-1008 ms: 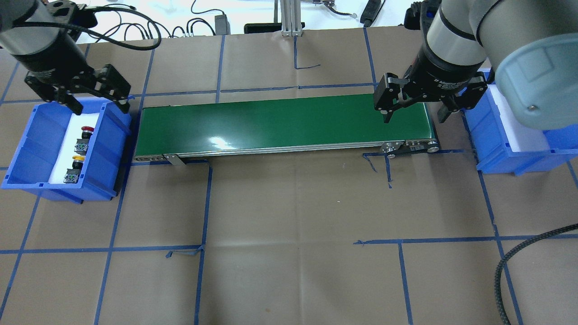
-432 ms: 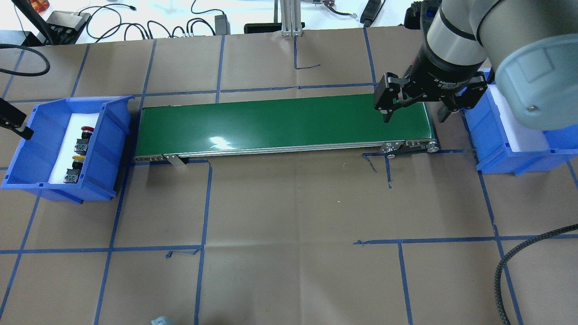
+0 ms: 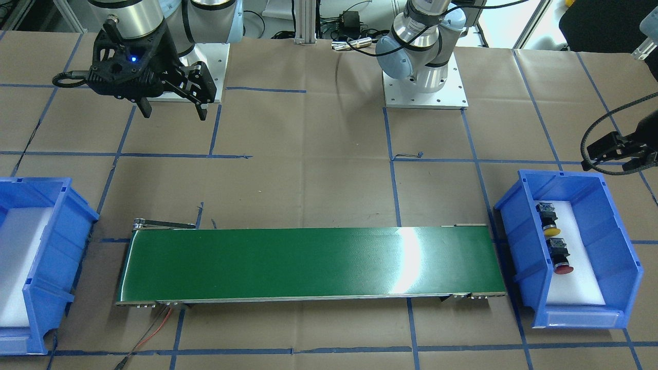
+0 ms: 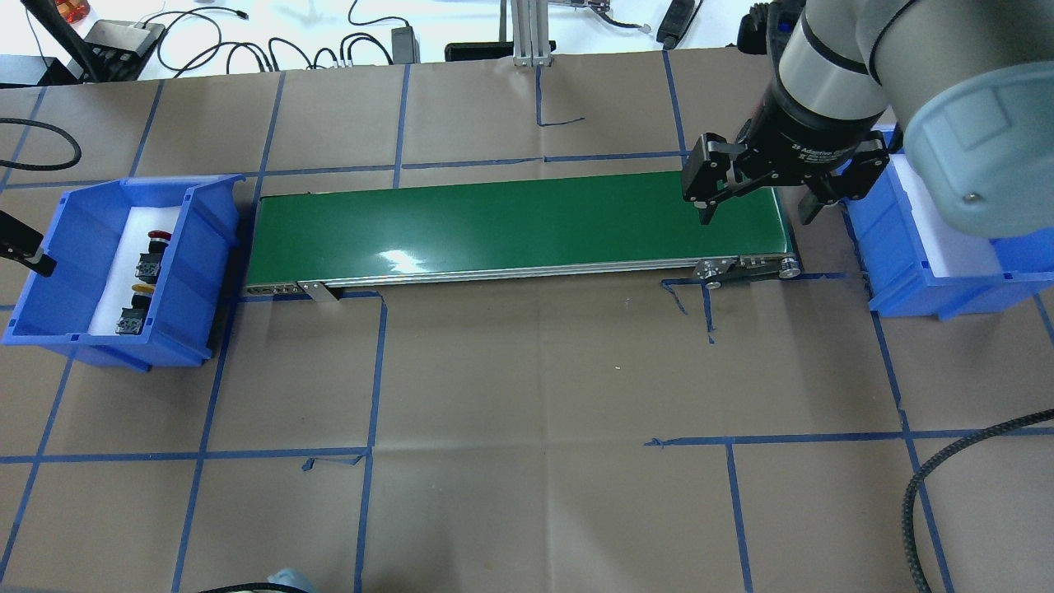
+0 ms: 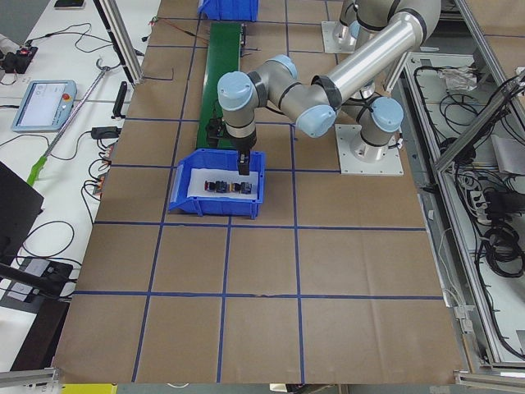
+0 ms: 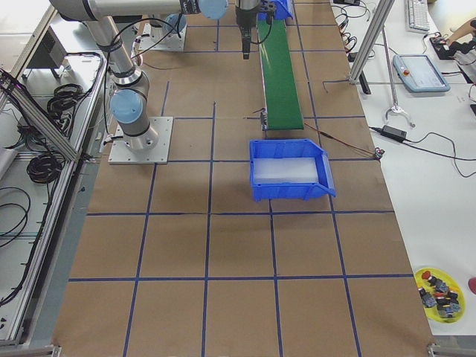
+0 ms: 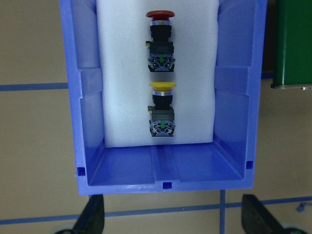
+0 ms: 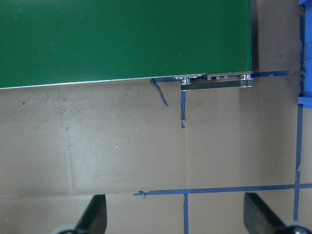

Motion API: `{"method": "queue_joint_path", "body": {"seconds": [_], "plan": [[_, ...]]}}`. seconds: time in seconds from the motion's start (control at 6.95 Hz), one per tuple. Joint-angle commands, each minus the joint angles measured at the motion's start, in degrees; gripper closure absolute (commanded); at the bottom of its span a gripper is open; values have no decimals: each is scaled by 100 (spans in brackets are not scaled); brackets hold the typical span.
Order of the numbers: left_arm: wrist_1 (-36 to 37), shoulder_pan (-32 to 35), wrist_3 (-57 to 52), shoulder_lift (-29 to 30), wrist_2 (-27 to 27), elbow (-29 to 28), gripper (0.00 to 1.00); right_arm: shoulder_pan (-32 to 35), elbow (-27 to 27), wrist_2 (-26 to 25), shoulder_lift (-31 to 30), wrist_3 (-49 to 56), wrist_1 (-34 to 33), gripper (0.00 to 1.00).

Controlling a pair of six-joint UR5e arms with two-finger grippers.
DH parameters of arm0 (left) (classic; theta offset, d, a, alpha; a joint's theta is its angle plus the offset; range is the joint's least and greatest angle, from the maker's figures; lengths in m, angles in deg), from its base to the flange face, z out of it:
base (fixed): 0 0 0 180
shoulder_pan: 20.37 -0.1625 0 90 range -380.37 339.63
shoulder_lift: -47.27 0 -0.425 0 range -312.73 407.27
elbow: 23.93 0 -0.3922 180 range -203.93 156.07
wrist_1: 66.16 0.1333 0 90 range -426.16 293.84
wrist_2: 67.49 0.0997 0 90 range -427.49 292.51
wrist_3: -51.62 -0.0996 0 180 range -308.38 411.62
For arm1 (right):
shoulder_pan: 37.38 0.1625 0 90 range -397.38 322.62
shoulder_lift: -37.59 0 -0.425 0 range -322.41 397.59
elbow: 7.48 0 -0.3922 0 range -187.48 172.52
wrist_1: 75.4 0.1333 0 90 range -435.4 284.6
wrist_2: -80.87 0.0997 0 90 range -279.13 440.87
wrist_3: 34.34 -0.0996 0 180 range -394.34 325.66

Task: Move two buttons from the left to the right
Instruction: 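Move the left gripper down into the bin over the yellow button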

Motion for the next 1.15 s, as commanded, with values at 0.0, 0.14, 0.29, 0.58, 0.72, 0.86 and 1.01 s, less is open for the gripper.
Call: {"method": "queue_joint_path", "body": {"seconds": [0.0,0.14,0.29,0.58,0.72,0.86,1.01], "plan": [[1120,60,160,24,-27,795,0,0,6,6,7,0,-27,0],[1604,130,160,32,-27,1121,0,0,6,-3,7,0,-18,0],[2001,166,169,85,-27,1385,0,0,6,-3,7,0,-18,0],[2582,166,160,530,-36,1493,0,0,6,-3,-2,0,-18,0],[2768,166,160,707,-36,1502,0,0,-3,6,-2,0,-18,0],[2813,166,160,796,-36,1493,0,0,-3,6,-2,0,-27,0],[2822,175,160,919,-36,1493,0,0,-3,6,6,0,-27,0]]}}
